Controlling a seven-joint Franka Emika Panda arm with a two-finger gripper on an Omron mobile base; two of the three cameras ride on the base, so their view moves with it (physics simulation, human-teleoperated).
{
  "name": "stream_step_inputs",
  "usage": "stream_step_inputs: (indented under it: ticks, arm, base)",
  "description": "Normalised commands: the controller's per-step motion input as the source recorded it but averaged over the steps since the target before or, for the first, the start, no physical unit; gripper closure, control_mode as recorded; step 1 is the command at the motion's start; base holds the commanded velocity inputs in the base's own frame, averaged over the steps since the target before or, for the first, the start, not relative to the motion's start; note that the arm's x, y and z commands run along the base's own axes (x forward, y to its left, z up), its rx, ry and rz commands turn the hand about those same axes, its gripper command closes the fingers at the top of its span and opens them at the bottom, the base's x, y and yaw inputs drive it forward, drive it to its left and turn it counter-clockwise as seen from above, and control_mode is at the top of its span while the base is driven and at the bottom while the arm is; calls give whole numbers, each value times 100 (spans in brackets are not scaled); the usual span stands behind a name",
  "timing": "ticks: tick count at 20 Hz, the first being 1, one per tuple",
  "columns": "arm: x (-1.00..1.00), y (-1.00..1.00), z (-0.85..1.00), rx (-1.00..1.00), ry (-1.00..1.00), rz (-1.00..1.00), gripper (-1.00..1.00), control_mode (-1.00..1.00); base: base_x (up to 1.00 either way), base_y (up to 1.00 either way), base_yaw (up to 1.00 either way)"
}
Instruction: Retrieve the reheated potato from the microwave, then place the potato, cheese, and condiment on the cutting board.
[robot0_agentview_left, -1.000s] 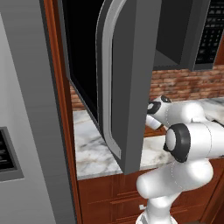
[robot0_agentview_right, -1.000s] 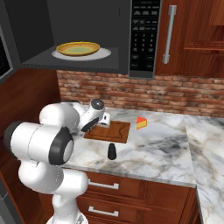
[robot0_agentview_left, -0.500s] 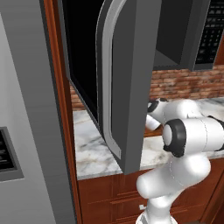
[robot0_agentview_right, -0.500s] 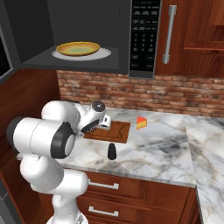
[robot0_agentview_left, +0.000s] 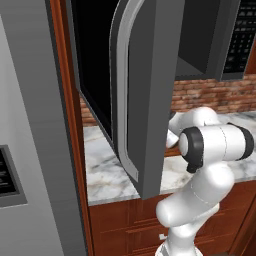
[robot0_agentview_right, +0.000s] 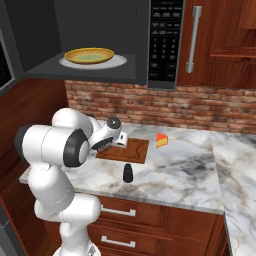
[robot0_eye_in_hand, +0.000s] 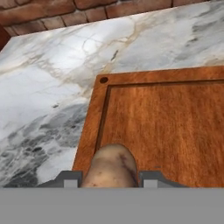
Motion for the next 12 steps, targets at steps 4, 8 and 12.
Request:
stream_step_inputs:
  ticks: [4, 8, 12]
  arm:
    - [13, 0, -14, -1, -2, 0, 100, -100]
    - [20, 0, -19, 0, -1, 0, 100, -100]
    - [20, -1, -21, -1, 0, 0, 100, -100]
  base:
    - [0, 0, 0]
    - [0, 0, 0]
    - [0, 0, 0]
